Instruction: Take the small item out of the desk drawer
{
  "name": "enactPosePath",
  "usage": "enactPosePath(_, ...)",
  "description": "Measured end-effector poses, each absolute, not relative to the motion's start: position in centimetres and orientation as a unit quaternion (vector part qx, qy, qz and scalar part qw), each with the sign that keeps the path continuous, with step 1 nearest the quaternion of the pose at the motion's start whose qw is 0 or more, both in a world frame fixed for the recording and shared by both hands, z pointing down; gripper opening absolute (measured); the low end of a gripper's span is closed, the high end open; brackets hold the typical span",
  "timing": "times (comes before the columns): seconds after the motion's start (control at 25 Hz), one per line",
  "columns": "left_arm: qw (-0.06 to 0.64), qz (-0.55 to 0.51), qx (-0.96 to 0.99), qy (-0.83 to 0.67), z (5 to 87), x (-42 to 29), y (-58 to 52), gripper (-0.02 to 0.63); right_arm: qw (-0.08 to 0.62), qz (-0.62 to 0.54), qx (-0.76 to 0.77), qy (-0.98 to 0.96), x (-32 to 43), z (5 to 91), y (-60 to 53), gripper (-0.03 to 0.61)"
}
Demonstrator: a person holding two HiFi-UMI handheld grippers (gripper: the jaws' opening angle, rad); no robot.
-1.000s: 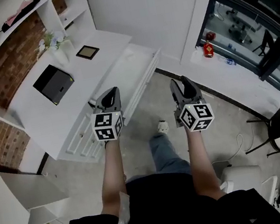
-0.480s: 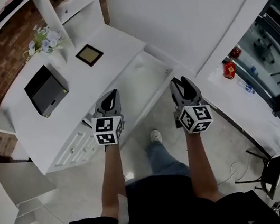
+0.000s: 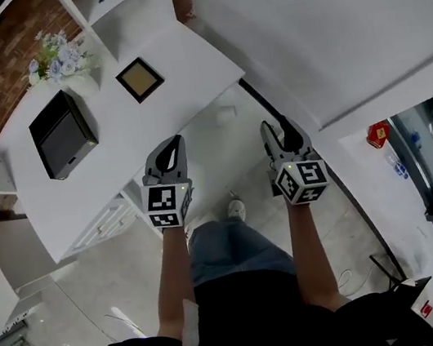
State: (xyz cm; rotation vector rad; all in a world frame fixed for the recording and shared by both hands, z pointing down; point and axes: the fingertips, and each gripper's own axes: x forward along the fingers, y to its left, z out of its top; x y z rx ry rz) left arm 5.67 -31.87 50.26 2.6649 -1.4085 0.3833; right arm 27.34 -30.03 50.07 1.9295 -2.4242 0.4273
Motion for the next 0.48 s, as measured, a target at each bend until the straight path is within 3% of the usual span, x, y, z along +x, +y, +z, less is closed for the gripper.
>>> enactPosePath(0.48, 0.071, 0.129, 0.874, -0.463, 50.9, 6.3, -35.4, 0.009, 0.043, 0.165, 0.600, -0.782, 25.7, 52.1, -35.2, 0.170)
